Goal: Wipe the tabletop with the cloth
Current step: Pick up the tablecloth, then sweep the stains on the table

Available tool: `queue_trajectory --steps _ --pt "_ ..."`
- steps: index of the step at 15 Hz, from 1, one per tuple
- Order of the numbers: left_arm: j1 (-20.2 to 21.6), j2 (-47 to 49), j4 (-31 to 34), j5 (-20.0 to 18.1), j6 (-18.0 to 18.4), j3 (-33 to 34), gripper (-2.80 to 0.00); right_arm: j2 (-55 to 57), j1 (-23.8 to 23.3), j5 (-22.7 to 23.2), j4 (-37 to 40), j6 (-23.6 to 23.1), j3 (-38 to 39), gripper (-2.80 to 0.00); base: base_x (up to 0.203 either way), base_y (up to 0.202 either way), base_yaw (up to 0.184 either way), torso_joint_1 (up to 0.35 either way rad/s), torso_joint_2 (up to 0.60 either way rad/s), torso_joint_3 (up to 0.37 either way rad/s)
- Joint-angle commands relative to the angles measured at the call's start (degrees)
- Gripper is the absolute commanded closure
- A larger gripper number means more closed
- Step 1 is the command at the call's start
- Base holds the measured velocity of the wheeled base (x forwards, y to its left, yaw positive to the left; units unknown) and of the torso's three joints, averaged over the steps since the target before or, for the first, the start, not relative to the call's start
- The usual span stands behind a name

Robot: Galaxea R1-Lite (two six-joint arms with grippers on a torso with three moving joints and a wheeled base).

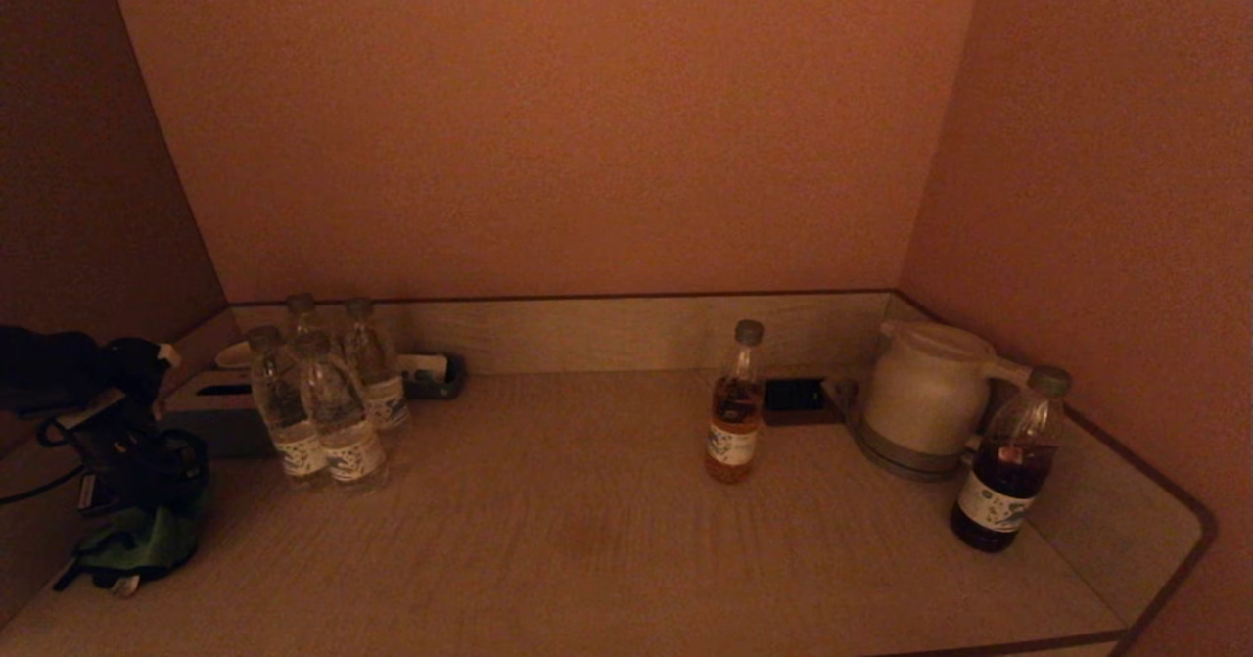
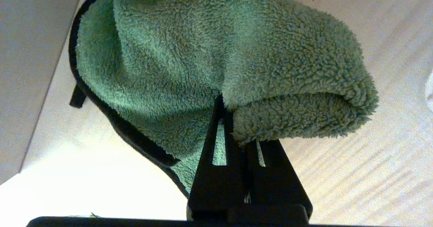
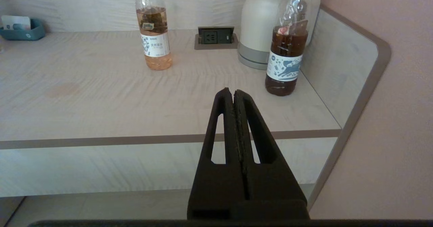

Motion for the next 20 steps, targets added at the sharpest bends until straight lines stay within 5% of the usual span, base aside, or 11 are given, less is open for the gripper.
queue_trajectory --steps 1,10,14,20 --pt "0.02 -1.53 0.27 -0.04 -0.52 0.72 0.00 0.07 0.02 0.04 -0.04 0.00 0.00 0.00 0.000 0.000 0.000 0.000 0.00 0.000" --pt "-0.15 -10.08 0.46 -0.92 -2.40 5.88 0.00 0.07 0.02 0.04 -0.04 0.00 0.00 0.00 0.000 0.000 0.000 0.000 0.00 0.000" --pt "-1.15 -25.74 1.08 -4.24 -2.25 10.31 0.00 0.07 0.02 0.04 -0.04 0.00 0.00 0.00 0.000 0.000 0.000 0.000 0.00 0.000" --pt "-11.15 -49.55 6.80 -12.72 -2.28 13.88 0.00 0.07 0.02 0.04 -0.04 0.00 0.00 0.00 0.000 0.000 0.000 0.000 0.00 0.000"
